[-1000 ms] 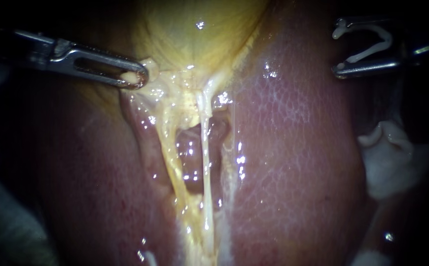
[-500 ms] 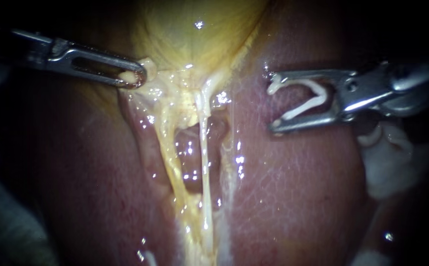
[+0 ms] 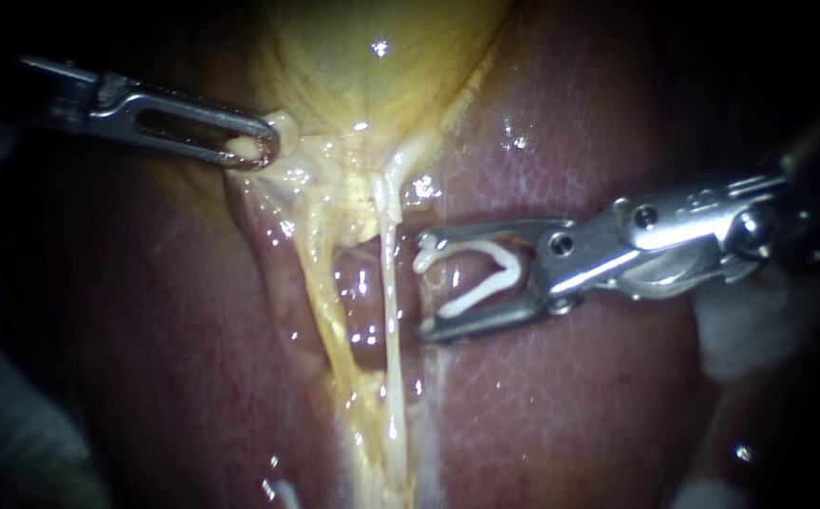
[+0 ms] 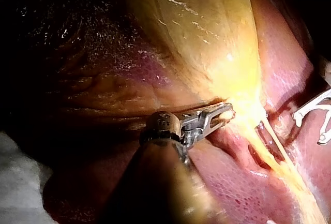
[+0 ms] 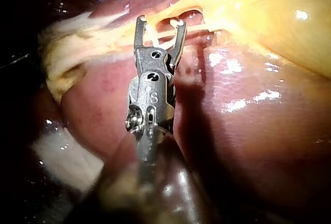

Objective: Clipping first clip left tube

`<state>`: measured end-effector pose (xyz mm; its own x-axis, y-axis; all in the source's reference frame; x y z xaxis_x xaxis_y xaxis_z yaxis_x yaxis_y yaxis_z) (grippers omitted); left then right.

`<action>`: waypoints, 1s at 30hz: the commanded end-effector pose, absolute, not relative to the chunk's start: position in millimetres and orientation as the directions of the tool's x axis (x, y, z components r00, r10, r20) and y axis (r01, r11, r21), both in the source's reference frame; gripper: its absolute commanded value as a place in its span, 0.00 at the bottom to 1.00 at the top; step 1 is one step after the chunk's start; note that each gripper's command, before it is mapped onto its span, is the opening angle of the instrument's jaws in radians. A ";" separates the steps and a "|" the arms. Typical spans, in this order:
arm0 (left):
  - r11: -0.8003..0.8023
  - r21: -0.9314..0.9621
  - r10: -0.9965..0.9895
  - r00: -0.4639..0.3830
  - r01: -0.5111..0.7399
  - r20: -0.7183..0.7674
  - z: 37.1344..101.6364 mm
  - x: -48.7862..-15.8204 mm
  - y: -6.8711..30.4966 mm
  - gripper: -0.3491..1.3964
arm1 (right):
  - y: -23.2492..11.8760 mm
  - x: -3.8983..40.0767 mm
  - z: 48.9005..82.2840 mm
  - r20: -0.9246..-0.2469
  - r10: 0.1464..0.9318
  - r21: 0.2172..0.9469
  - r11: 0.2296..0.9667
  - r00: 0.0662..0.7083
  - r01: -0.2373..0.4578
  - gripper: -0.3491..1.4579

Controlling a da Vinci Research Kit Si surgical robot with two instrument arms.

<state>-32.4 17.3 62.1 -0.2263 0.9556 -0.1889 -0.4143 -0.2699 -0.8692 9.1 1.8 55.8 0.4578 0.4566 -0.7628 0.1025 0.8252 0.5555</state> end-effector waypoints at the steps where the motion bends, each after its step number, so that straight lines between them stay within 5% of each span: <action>1: -0.270 -0.869 0.956 -0.226 -0.415 -0.189 62.1 -32.4 17.3 0.00 | 1.5 9.4 56.0 -0.755 0.466 0.567 0.817 0.461 0.102 0.46; 15: -0.270 -0.869 0.956 -0.226 -0.415 -0.189 62.1 -32.4 17.3 0.00 | -1.2 12.2 61.4 -0.659 0.584 0.704 0.702 0.474 0.113 0.46; 30: -0.270 -0.869 0.956 -0.226 -0.415 -0.189 62.1 -32.5 17.3 0.00 | -1.5 12.4 66.3 -0.615 0.626 0.740 0.669 0.479 0.075 0.47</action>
